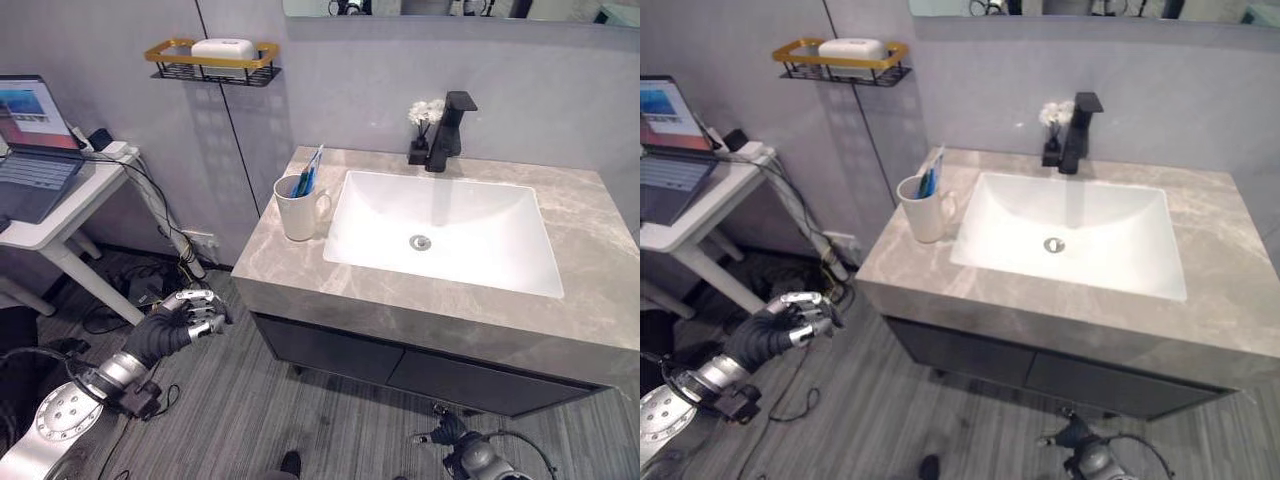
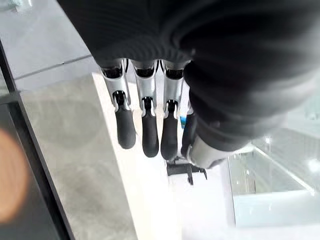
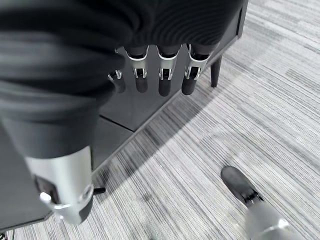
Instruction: Put brush and paste in cup on sink, flatten towel.
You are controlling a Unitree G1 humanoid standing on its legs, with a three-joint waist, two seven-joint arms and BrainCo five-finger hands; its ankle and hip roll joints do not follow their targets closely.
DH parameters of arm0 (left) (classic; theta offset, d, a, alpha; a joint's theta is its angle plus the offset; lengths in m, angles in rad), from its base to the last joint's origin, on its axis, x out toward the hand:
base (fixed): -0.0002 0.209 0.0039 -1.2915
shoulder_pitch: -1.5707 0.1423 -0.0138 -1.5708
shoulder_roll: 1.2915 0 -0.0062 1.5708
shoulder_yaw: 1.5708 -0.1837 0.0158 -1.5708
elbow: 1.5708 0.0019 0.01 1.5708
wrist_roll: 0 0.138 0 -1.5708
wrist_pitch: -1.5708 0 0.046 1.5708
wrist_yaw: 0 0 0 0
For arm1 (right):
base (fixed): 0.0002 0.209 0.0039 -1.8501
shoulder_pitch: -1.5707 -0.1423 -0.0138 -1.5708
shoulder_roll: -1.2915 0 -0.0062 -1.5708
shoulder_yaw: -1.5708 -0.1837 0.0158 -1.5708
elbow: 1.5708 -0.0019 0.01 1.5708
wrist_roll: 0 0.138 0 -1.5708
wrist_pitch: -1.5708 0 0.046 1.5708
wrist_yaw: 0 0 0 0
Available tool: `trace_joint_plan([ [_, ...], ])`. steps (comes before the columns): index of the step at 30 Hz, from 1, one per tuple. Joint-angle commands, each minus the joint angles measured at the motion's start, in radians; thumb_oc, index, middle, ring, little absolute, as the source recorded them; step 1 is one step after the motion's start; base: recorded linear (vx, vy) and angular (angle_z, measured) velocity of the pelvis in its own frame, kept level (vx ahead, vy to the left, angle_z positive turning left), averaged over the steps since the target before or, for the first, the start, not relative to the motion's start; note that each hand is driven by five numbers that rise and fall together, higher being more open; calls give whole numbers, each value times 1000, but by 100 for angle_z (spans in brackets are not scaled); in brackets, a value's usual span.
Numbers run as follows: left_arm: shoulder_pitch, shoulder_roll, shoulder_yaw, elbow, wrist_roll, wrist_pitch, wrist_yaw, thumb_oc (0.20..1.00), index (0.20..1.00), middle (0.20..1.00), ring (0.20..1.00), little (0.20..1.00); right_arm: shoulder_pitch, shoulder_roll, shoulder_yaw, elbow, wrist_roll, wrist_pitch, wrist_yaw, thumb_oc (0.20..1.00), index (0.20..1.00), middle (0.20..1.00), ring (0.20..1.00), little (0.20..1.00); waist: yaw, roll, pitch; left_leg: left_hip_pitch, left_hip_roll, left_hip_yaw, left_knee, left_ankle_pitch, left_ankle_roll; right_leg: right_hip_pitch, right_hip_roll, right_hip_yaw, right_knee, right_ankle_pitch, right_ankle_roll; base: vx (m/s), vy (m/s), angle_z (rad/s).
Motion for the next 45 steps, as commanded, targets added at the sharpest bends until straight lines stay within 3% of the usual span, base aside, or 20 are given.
trace_joint_plan([
  [1, -99, -17, -47, 12, 41, -64, 52, 200, 200, 200, 200, 200, -45, 19, 32, -4, 22, -12, -26, 1000, 1000, 1000, 1000, 1000, -28, -57, -14, -54, 19, 35, 4, 29, -6, -22, -83, 33, 7, 40, 45, -26, 19, -4],
  [6, -163, -107, -92, 84, 108, -61, 97, 200, 200, 200, 200, 200, -42, 32, 19, -7, 46, -6, -35, 1000, 1000, 1000, 1000, 1000, -42, -57, -14, -48, 22, 58, 4, 23, -5, -36, -85, 55, 7, 43, 46, -14, 17, -16],
  [8, -214, -227, -92, 130, 180, -54, 144, 200, 200, 200, 200, 200, -45, 49, -12, -3, 77, -2, -48, 1000, 1000, 1000, 1000, 1000, -64, -60, -10, -34, 26, 85, 4, 10, -1, -64, -83, 99, 7, 50, 48, -37, 44, -31],
  [11, -209, -284, -82, 149, 188, -52, 141, 200, 200, 200, 200, 200, -37, 43, -49, -5, 100, -3, -50, 1000, 1000, 1000, 1000, 1000, -68, -73, 10, -21, 20, 102, 45, -15, 14, -73, -93, 128, 7, 58, 51, -10, 47, -32],
  [14, -211, -295, -75, 145, 193, -54, 145, 200, 200, 200, 200, 200, -39, 44, -63, -9, 120, -3, -52, 1000, 1000, 1000, 1000, 1000, -67, -84, 29, -53, 10, 98, 116, -47, 21, -79, -101, 143, 7, 65, 50, -47, 45, -25],
  [15, -207, -312, -67, 136, 192, -55, 149, 200, 200, 200, 200, 200, -43, 43, -63, -11, 112, -1, -49, 1000, 1000, 1000, 1000, 1000, -64, -94, 44, -86, -7, 103, 177, -83, 34, -91, -111, 162, 7, 73, 51, -40, 110, -21],
  [22, -166, -310, -32, 95, 187, -54, 133, 200, 200, 200, 200, 200, -25, 27, -93, -39, 102, 0, -46, 1000, 1000, 1000, 1000, 1000, -69, -117, 59, -136, -53, 111, 295, -163, 77, -89, -154, 175, 24, 92, 64, 24, 153, -12],
  [26, -165, -299, -31, 85, 191, -53, 132, 200, 200, 200, 200, 200, -14, 21, -112, -64, 116, -4, -46, 1000, 1000, 1000, 1000, 1000, -77, -126, 67, -140, -72, 109, 313, -188, 100, -115, -173, 186, 96, 97, 72, 26, 156, 8],
  [30, -148, -282, -12, 66, 195, -57, 141, 200, 200, 200, 200, 200, 39, 12, -153, -120, 175, -16, -40, 1000, 1000, 1000, 1000, 1000, -107, -137, 96, -137, -110, 97, 346, -217, 132, -167, -180, 245, 209, 161, 71, 31, 165, 11],
  [32, -148, -278, -12, 63, 188, -59, 141, 200, 200, 200, 200, 200, 53, 9, -152, -136, 178, -19, -37, 1000, 1000, 1000, 1000, 1000, -115, -137, 107, -137, -117, 93, 359, -228, 144, -181, -162, 267, 231, 161, 59, 63, 159, 11],
  [33, -168, -266, -24, 52, 183, -77, 123, 200, 200, 200, 200, 200, 64, 15, -150, -147, 191, -29, -33, 1000, 1000, 1000, 1000, 1000, -132, -136, 107, -129, -129, 80, 350, -233, 156, -200, -104, 306, 231, 132, 49, 76, 106, 1],
  [34, -169, -266, -25, 53, 182, -78, 123, 200, 200, 200, 200, 200, 65, 14, -151, -148, 192, -28, -32, 1000, 1000, 1000, 1000, 1000, -131, -134, 107, -128, -126, 80, 351, -236, 155, -200, -101, 306, 235, 128, 48, 104, 134, 1],
  [35, -182, -264, -41, 55, 173, -82, 112, 200, 200, 200, 200, 200, 70, 13, -147, -140, 202, -34, -27, 1000, 1000, 1000, 1000, 1000, -148, -133, 105, -119, -134, 76, 336, -232, 160, -223, -60, 336, 214, 98, 39, 90, 83, -1],
  [41, -204, -265, -81, 41, 139, -94, 95, 200, 200, 200, 200, 200, 78, 13, -113, -159, 178, -38, -26, 1000, 1000, 1000, 1000, 1000, -163, -127, 127, -76, -148, 56, 315, -252, 163, -308, -39, 369, 126, 143, 48, 132, 6, 7],
  [44, -242, -261, -123, 58, 127, -101, 84, 200, 200, 200, 200, 200, 107, 4, -94, -214, 165, -45, -28, 1000, 1000, 1000, 1000, 1000, -182, -140, 137, -54, -165, -13, 341, -283, 141, -321, -19, 451, 105, 130, 62, 173, -89, 50],
  [45, -246, -268, -131, 63, 125, -102, 74, 200, 200, 200, 200, 200, 112, 1, -88, -214, 158, -48, -25, 1000, 1000, 1000, 1000, 1000, -182, -145, 136, -54, -165, -28, 349, -287, 136, -306, -24, 445, 111, 129, 61, 125, -191, 97],
])
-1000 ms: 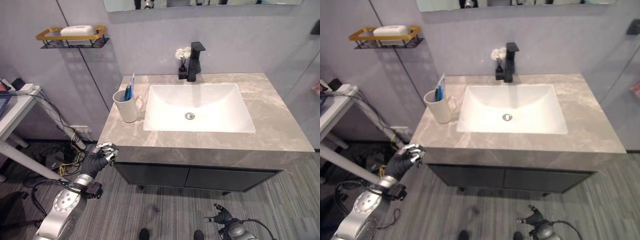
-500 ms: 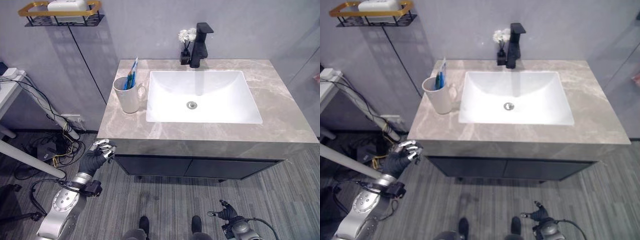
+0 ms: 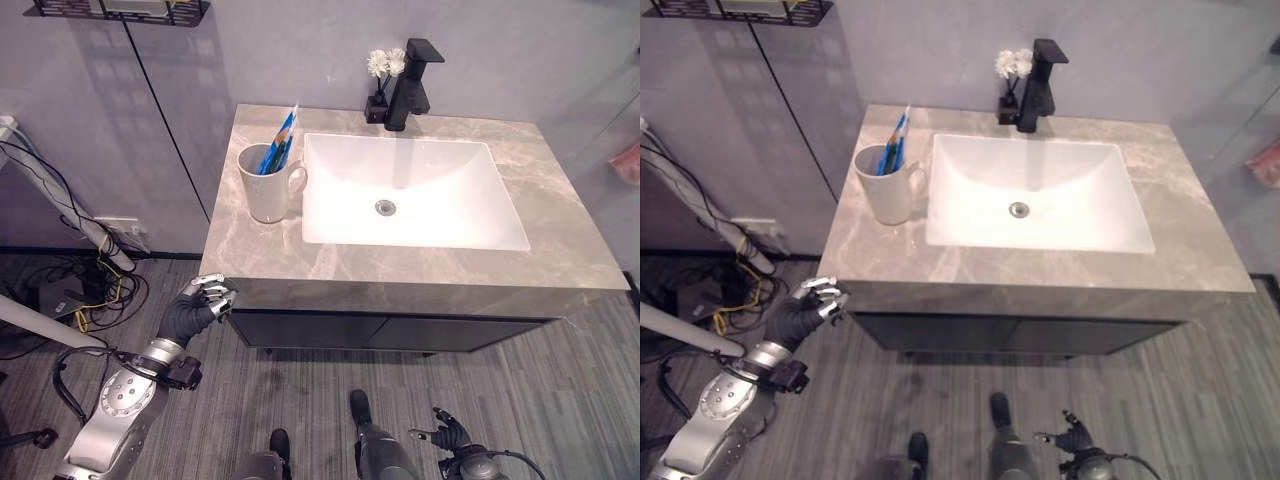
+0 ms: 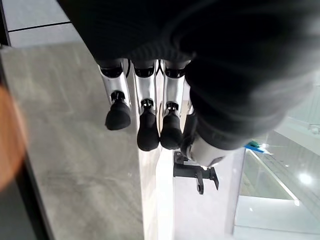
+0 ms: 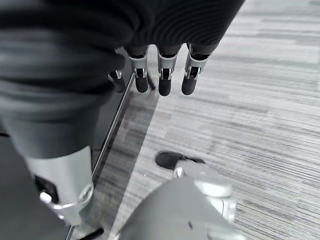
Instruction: Put brush and paste in cup on sink, flatten towel.
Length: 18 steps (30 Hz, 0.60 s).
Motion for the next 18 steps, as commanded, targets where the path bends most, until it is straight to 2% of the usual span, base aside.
trace_joint_plan([
  [1, -7, 6, -3, -118, -51, -77, -38, 200, 200, 200, 200, 200, -19, -37, 27, -59, -25, -42, -1, 1000, 1000, 1000, 1000, 1000, -10, -19, -28, 14, -14, -79, 92, -101, -4, -26, -11, 32, 54, 68, 55, 84, -155, 100],
  [7, 37, 14, 8, -131, -93, -72, -31, 200, 200, 200, 200, 200, -28, -73, 62, -120, -96, -44, -21, 1000, 1000, 1000, 1000, 1000, 15, 8, -60, 26, 32, -114, 7, -37, -46, 25, -22, -34, -12, 66, 45, 88, -150, 40],
  [11, 45, 18, 8, -138, -98, -76, -24, 200, 200, 200, 200, 200, -38, -83, 66, -122, -129, -39, -44, 1000, 1000, 1000, 1000, 1000, 25, 22, -65, 23, 44, -121, -25, -10, -56, 26, -29, -52, -20, 64, 44, 17, -52, 12],
  [18, 87, 40, 21, -157, -109, -70, -36, 200, 200, 200, 200, 200, -81, -72, 163, -125, -221, -32, -34, 1000, 1000, 1000, 1000, 1000, 51, 35, -74, 26, 47, -122, -55, -2, -57, 33, -40, -67, -29, 56, 41, 9, -7, 3],
])
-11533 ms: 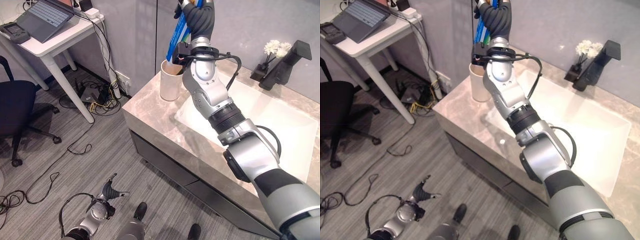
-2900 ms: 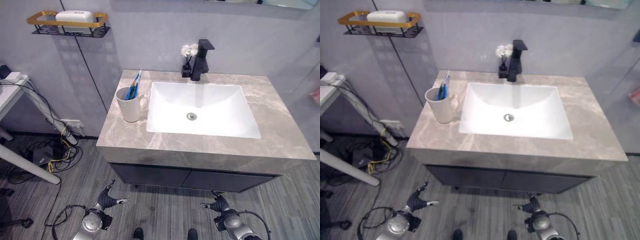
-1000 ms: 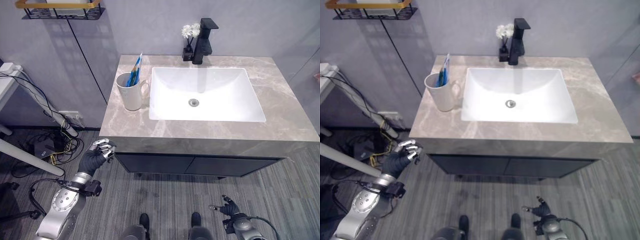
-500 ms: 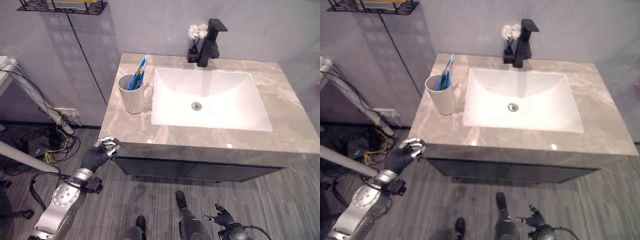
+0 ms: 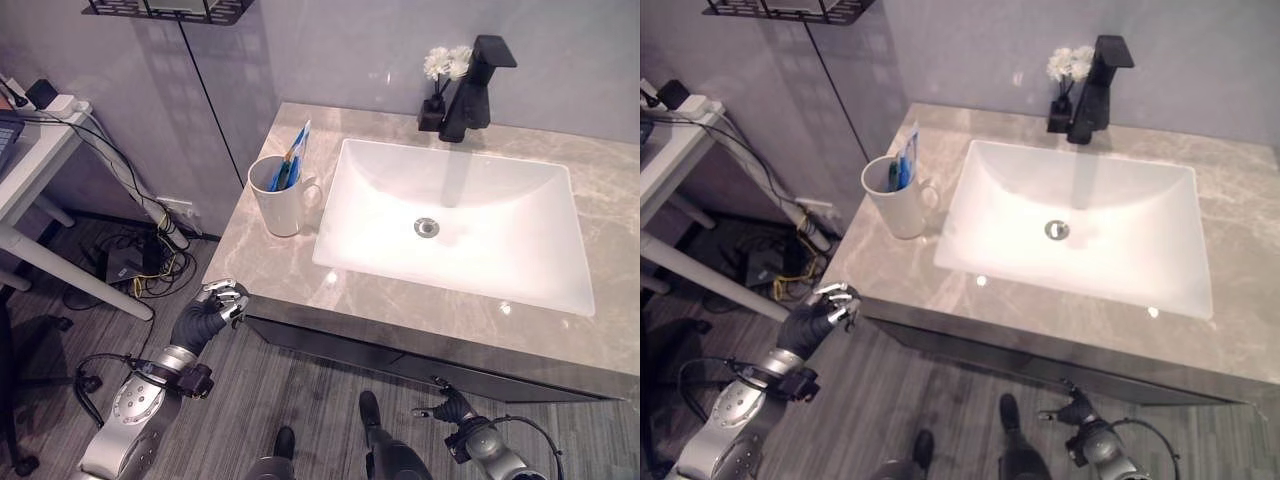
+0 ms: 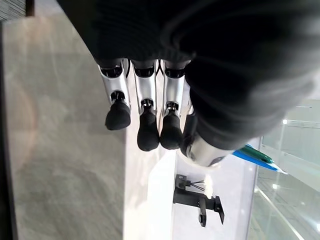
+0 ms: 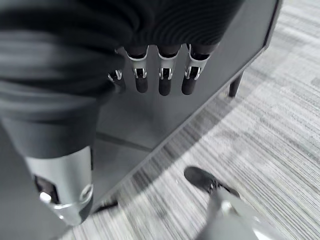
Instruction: Put brush and paste in cup on sink, flatten towel.
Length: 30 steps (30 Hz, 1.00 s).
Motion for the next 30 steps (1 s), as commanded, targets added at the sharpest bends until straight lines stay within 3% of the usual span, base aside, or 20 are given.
trace_joint_plan([
  [1, 26, 69, 47, -111, -33, -66, -11, 200, 200, 200, 200, 200, -22, 24, 55, -29, -51, -25, -6, 1000, 1000, 1000, 1000, 1000, 10, -71, -58, -24, -61, 3, 99, -58, 44, -19, -132, 29, -1, 15, 106, 0, 0, 0],
  [12, -51, 50, -17, -77, -13, -62, 16, 200, 200, 200, 200, 200, -88, 44, 131, -35, -80, -8, 0, 1000, 1000, 1000, 1000, 1000, 8, -52, -52, -28, -57, 13, 43, -31, 42, -60, -136, 37, -1, 23, 106, -1, -1, -1],
  [30, -112, -15, -35, -15, -11, -55, 50, 200, 200, 200, 200, 200, -50, 33, 152, 14, -109, 14, 10, 1000, 1000, 1000, 1000, 1000, -31, 14, -58, -37, -18, 70, 7, 8, 17, -129, -91, 97, -1, 12, 97, 9, -24, -12],
])
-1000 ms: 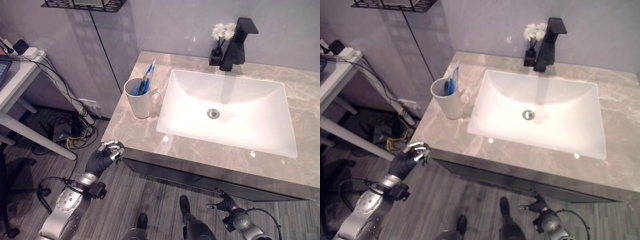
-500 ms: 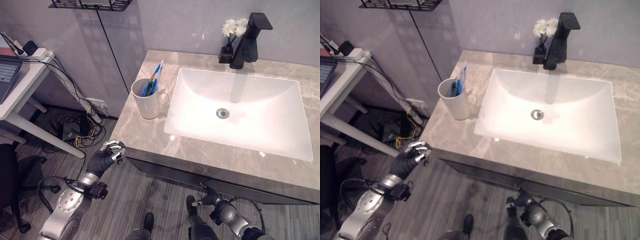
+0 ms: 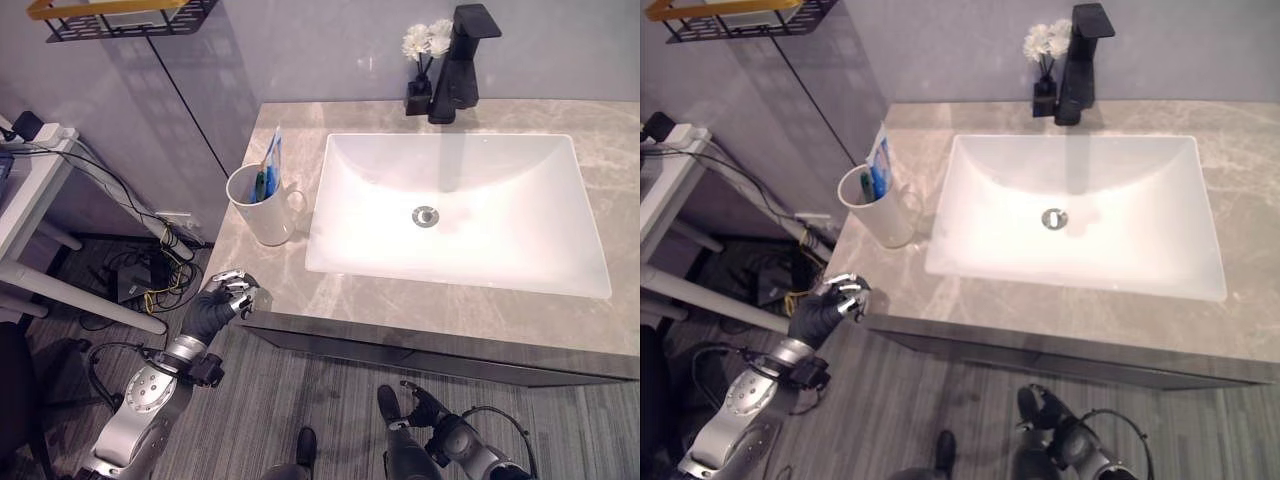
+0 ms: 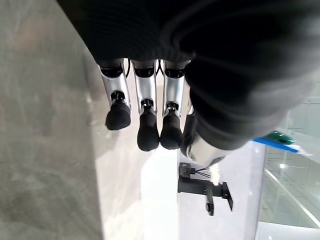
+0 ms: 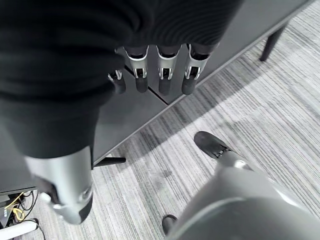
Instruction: Put brush and paste in cup on sink, flatten towel.
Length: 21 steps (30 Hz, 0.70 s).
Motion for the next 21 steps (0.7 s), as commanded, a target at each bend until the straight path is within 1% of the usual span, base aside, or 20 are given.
trace_joint_plan([
  [1, -14, 10, 20, -41, -11, -55, 15, 200, 200, 200, 200, 200, -8, 4, 18, -13, -19, -4, 3, 1000, 1000, 1000, 1000, 1000, -17, -54, -2, 3, -2, -10, 78, -29, 6, -16, -85, 21, -1, -7, 76, -3, -32, -18],
  [3, -21, 6, 25, -29, -1, -56, 24, 200, 200, 200, 200, 200, -15, -1, 7, -5, -18, 0, -8, 1000, 1000, 1000, 1000, 1000, -22, -47, 0, 1, -2, -4, 75, -23, 3, -26, -81, 25, -1, -5, 76, -6, -11, -2],
  [8, -31, -13, 38, -6, 19, -57, 51, 200, 200, 200, 200, 200, -7, -14, -1, -34, -20, 0, -12, 1000, 1000, 1000, 1000, 1000, -31, -40, 1, 2, 5, 8, 60, -11, -3, -37, -73, 33, -1, -7, 74, 10, -16, -2],
  [9, -46, -22, 53, 11, 30, -59, 68, 200, 200, 200, 200, 200, 3, -16, -12, -47, -4, -2, -15, 1000, 1000, 1000, 1000, 1000, -40, -43, -1, 2, 14, 16, 47, -2, -8, -48, -63, 40, -1, -6, 71, 23, -47, -5],
  [15, -65, -36, 66, 22, 50, -64, 87, 200, 200, 200, 200, 200, -1, -7, -21, -25, 8, -2, -23, 1000, 1000, 1000, 1000, 1000, -45, -49, -1, 3, 22, 23, 42, 4, -10, -60, -54, 48, -1, -4, 70, 7, -19, -9],
  [21, -87, -66, 94, 45, 78, -72, 125, 200, 200, 200, 200, 200, 0, 4, -34, -12, 19, -1, -32, 1000, 1000, 1000, 1000, 1000, -49, -65, -4, 11, 29, 29, 41, 5, -13, -62, -48, 53, -1, -5, 69, 7, 1, -1],
])
